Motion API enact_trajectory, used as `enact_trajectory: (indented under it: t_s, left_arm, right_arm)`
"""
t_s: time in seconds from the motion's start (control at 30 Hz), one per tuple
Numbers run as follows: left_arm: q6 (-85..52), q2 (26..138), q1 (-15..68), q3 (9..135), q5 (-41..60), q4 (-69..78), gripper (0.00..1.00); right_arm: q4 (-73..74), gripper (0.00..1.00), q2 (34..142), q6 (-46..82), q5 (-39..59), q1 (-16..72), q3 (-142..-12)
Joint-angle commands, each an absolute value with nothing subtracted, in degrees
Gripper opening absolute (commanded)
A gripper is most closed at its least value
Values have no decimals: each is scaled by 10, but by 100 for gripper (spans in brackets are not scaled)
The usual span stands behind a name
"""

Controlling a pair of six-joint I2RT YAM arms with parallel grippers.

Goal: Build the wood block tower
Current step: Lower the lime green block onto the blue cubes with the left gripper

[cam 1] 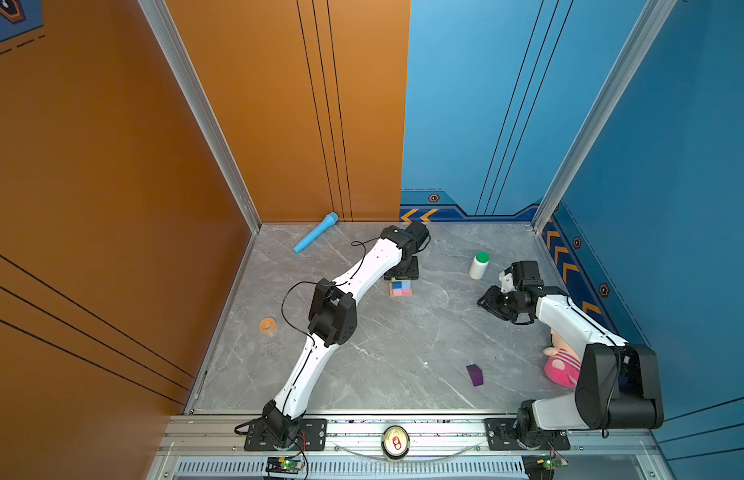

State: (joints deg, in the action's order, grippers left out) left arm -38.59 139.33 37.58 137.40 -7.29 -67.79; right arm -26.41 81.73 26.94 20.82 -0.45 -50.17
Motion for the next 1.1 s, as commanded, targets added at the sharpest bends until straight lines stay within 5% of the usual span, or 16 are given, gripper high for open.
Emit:
enact_trajectory:
  t_s: [0.0, 1.07]
  left_arm:
    - [-389, 1408, 381, 1393, -71, -694, 53]
    - [-389, 1415, 381, 1399, -66, -695, 61]
  right_arm:
    - [-268, 41, 818, 263, 211, -9, -496]
    - [-265, 41, 827, 261, 216, -11, -497]
